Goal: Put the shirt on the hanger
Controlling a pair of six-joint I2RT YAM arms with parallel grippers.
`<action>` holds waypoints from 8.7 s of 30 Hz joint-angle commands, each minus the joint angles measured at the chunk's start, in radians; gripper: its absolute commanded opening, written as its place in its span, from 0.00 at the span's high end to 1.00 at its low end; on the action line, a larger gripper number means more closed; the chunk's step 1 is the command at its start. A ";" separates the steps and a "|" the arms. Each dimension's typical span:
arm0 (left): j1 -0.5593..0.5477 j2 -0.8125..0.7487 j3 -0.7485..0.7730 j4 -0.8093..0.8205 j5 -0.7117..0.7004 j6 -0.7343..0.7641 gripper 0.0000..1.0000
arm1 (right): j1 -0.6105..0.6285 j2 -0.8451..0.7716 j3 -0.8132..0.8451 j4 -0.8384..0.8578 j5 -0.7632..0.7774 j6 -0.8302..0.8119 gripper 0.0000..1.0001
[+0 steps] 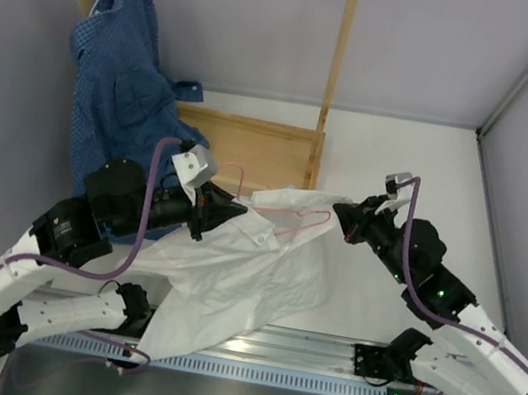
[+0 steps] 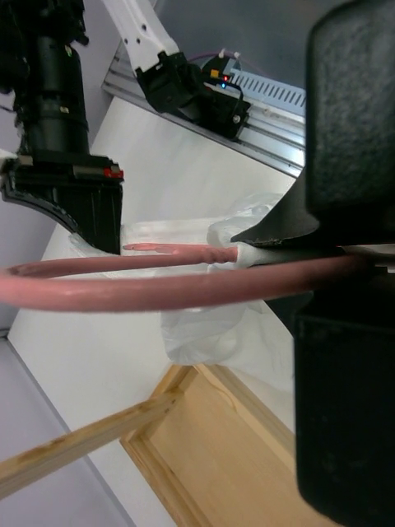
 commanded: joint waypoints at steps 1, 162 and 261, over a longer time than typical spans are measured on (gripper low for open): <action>0.000 -0.002 0.011 -0.032 -0.127 0.035 1.00 | -0.023 0.025 0.116 -0.100 0.009 -0.092 1.00; 0.219 -0.168 -0.142 0.152 -0.225 -0.131 0.02 | 0.086 -0.001 0.524 -0.279 -0.155 -0.350 1.00; -0.045 0.281 0.147 -0.042 0.522 0.226 1.00 | 0.086 -0.070 0.528 -0.847 -0.677 -0.567 1.00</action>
